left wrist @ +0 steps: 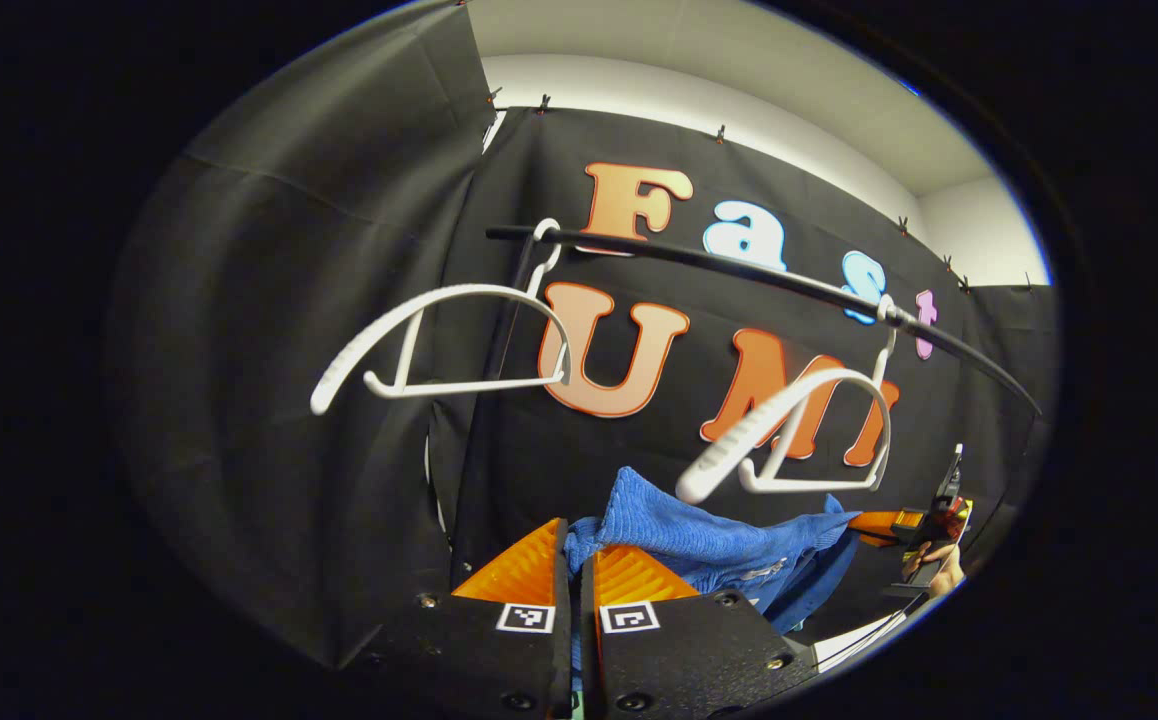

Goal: Grasp the clothes on the hanger with both hands and then place them into the laundry hamper below.

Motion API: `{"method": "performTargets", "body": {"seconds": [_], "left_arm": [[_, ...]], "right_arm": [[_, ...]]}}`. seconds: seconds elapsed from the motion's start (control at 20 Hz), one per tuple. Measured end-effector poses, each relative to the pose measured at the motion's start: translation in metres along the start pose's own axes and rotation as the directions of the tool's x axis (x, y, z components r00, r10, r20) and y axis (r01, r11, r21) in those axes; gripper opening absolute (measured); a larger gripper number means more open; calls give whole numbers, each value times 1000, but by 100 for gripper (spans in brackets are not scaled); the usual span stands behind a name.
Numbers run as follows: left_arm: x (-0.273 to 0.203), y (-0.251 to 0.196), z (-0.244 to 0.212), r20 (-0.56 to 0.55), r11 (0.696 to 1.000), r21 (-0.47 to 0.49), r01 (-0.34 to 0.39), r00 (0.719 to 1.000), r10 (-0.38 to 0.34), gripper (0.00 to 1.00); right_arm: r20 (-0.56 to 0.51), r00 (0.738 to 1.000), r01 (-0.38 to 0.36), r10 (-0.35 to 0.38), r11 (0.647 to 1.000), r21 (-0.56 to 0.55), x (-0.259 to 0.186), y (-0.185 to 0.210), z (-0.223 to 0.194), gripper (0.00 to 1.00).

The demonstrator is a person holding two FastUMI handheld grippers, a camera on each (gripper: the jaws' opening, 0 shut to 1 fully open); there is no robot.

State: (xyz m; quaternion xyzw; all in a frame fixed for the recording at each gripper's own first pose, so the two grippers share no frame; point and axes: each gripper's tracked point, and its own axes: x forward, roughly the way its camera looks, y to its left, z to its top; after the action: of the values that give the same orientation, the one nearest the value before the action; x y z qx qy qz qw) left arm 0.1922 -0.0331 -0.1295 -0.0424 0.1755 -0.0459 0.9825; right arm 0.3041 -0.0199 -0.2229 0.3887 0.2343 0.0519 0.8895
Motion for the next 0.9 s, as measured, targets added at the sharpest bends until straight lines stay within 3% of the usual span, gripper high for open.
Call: {"method": "performTargets", "body": {"seconds": [0.45,0.9], "left_arm": [[-16,-48,-86,-131,999,-2,38,991,-38,3],[-1,-117,-130,-218,987,13,159,964,-153,4]], "right_arm": [[-46,991,118,-126,982,-147,-47,-28,-54,8],[-88,976,171,-200,950,-263,-81,-36,-106,9]]}}
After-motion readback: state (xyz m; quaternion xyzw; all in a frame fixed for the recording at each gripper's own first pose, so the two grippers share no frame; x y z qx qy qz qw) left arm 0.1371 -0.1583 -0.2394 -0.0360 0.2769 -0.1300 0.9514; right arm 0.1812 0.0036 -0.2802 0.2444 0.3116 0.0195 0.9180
